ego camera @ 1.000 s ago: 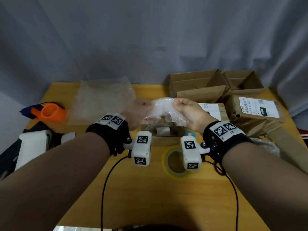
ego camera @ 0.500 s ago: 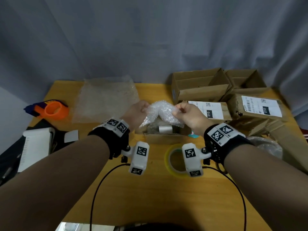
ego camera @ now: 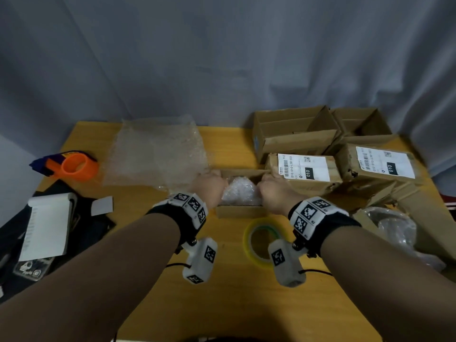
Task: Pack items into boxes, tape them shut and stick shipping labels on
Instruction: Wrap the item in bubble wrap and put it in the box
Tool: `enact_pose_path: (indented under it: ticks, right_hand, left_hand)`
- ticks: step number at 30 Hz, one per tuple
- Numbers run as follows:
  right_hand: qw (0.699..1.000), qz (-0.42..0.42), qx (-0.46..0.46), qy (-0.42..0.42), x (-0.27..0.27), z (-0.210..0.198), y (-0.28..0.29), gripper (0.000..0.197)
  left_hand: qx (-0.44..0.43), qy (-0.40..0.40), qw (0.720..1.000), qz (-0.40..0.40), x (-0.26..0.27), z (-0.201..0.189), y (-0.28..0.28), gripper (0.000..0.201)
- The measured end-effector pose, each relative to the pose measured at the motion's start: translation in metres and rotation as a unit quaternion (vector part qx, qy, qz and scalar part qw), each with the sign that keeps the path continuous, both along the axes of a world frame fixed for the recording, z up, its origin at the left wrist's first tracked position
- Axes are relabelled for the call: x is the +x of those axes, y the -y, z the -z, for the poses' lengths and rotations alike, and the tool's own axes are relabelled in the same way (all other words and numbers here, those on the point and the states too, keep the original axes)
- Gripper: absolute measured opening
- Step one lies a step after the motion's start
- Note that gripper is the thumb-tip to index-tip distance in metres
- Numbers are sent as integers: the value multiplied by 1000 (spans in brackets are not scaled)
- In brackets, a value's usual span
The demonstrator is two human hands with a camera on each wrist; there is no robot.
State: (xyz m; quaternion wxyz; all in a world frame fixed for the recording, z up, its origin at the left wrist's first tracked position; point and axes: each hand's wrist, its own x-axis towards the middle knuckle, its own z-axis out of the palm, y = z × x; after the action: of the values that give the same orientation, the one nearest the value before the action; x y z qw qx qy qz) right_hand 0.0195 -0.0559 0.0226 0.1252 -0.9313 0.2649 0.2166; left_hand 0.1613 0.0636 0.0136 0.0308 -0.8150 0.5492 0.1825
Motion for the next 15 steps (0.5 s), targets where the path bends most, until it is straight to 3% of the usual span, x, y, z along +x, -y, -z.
enact_pose_path:
  ticks: [2, 4, 6, 8, 10, 15]
  right_hand:
    - [999, 32, 42, -11, 1, -6, 1, 36]
    - [994, 57, 88, 8, 1, -9, 2, 57]
    - [993, 63, 98, 16, 1, -12, 3, 60]
    - [994, 56, 90, -5, 3, -12, 4, 60]
    - [996, 51, 73, -5, 5, -9, 6, 51]
    - [989, 85, 66, 100, -3, -8, 10, 16]
  left_hand:
    - [-1, -13, 1000, -2, 0, 1, 3, 25]
    - [-53, -92, 993, -46, 0, -4, 2, 35]
    - [-126, -186, 972, -69, -2, -11, -3, 47]
    - [-128, -212, 968, -41, -8, -18, -5, 49]
    - [-97, -184, 978, -28, -12, -15, -3, 46]
    - [-92, -199, 967, -133, -10, -2, 14, 22]
